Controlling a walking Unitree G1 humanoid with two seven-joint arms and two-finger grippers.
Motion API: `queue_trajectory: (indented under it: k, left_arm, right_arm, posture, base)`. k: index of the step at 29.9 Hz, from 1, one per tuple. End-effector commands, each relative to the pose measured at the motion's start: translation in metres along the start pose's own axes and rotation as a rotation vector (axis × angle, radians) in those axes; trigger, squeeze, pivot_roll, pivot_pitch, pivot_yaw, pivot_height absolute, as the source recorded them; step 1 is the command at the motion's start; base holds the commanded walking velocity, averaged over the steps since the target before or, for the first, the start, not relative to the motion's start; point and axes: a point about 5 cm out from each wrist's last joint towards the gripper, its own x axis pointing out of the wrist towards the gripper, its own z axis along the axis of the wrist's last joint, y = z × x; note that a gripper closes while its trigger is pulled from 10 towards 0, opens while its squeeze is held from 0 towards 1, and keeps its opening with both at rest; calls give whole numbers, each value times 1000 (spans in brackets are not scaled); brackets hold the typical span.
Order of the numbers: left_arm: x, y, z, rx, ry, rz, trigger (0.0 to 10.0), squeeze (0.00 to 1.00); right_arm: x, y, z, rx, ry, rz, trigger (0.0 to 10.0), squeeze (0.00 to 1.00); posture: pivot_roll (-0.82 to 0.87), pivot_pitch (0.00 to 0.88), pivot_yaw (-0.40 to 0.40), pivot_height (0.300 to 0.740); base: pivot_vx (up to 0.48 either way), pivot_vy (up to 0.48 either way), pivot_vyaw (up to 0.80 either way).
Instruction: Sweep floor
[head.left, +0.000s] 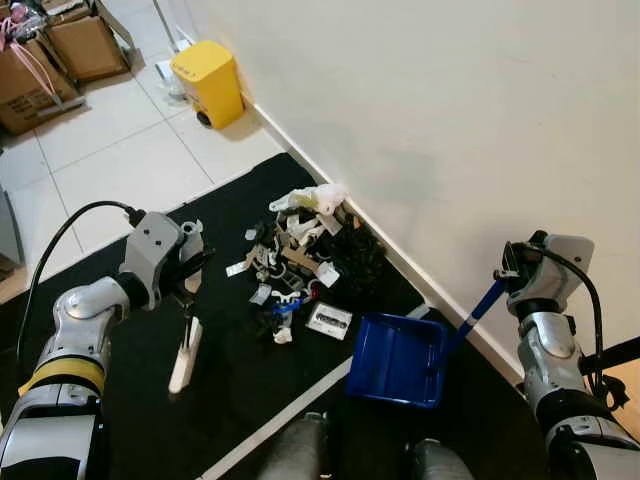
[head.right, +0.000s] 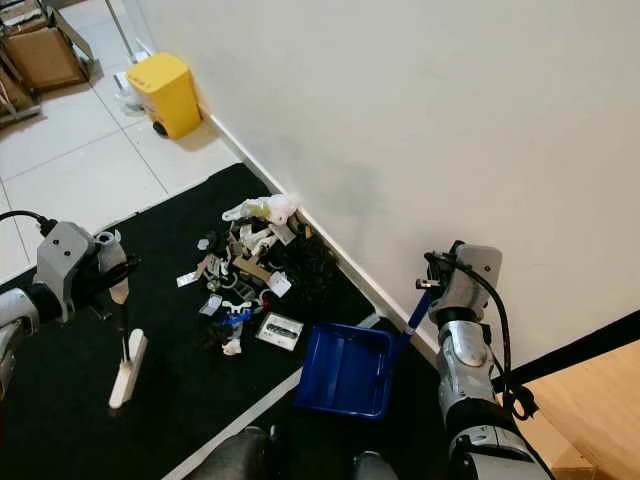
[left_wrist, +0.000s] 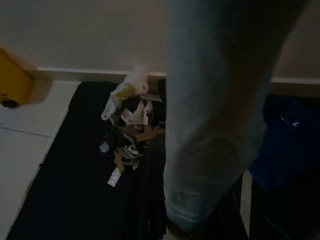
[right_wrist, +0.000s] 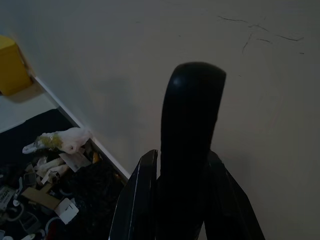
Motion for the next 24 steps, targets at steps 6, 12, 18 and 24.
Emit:
queue_trajectory:
  k: [6, 12, 18, 24]
  left_arm:
    - [-2, 6, 2, 101, 0, 61, 10000, 0]
    - [3, 6, 9, 129, -42, 98, 10000, 0]
    - [17, 9, 26, 146, -133, 190, 10000, 208]
    - [34, -3, 35, 127, -182, 158, 10000, 173]
  right_arm:
    - [1, -2, 7, -23, -38, 14, 10000, 0]
    - [2, -9, 11, -32, -47, 14, 10000, 0]
    - [5, -9, 16, -38, -53, 26, 10000, 0]
    - [6, -4, 19, -30, -66, 40, 10000, 0]
  posture:
    - [94, 256, 47, 740]
    - [66, 294, 34, 740]
    - [39, 333, 31, 740]
    - [31, 341, 35, 740]
  base:
    - [0, 0, 0]
    - [0, 0, 0]
    - [0, 0, 0]
    - [0, 0, 0]
